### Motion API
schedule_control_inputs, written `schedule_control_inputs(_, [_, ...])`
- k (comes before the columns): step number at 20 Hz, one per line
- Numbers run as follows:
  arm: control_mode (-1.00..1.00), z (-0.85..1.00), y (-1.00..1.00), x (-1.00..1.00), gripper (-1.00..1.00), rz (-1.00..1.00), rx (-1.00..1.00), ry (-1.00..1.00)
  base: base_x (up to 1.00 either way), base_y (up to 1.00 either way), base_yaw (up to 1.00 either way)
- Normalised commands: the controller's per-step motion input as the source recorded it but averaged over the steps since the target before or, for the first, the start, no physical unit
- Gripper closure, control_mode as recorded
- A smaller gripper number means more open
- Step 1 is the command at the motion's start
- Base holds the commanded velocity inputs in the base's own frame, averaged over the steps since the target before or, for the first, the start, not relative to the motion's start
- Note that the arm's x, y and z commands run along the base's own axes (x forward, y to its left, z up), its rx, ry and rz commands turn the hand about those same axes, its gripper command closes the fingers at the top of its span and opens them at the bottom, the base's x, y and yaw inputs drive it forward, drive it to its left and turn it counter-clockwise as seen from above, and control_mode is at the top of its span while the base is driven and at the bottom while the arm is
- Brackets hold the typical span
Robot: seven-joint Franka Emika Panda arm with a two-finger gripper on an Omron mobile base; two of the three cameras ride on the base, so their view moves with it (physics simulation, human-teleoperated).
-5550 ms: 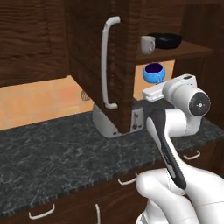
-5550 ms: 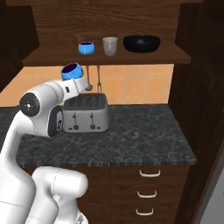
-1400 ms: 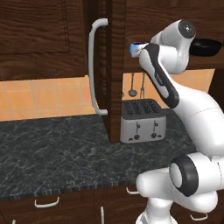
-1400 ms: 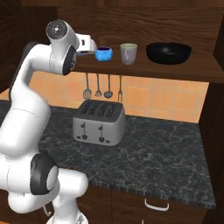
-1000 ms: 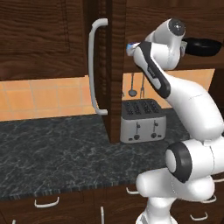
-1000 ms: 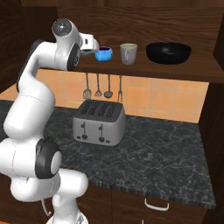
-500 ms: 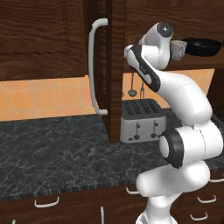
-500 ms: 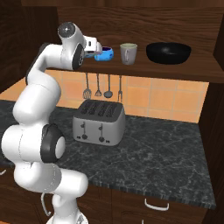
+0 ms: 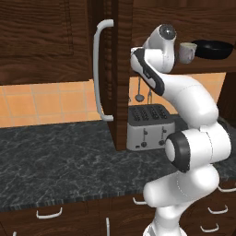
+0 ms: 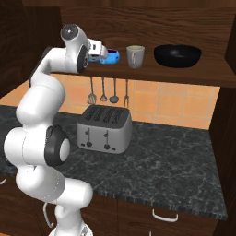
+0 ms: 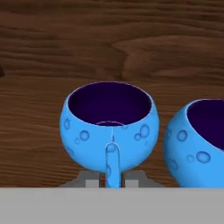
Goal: Gather all objects into one cabinet and sort the glasses and bowls to opposite sides.
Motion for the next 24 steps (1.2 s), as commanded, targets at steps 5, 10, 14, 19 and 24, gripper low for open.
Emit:
schedule_control_inputs(5, [-1.00, 0.00, 0.00, -0.11, -1.00, 0.00, 0.15, 0.05, 0.00, 0.00, 0.00])
schedule_control_inputs(10, [-1.00, 0.00, 0.00, -0.33, -1.00, 0.00, 0.11, -0.02, 0.00, 0.00, 0.00])
schedule_control_inputs(14, [-1.00, 0.00, 0.00, -0.80, -1.00, 0.00, 0.07, -0.18, 0.00, 0.00, 0.00])
schedule_control_inputs(19, [-1.00, 0.00, 0.00, -0.94, -1.00, 0.00, 0.03, -0.28, 0.00, 0.00, 0.00])
schedule_control_inputs(24, [-1.00, 0.30, -0.03, -1.00, -1.00, 0.00, 0.12, -0.12, 0.00, 0.00, 0.00])
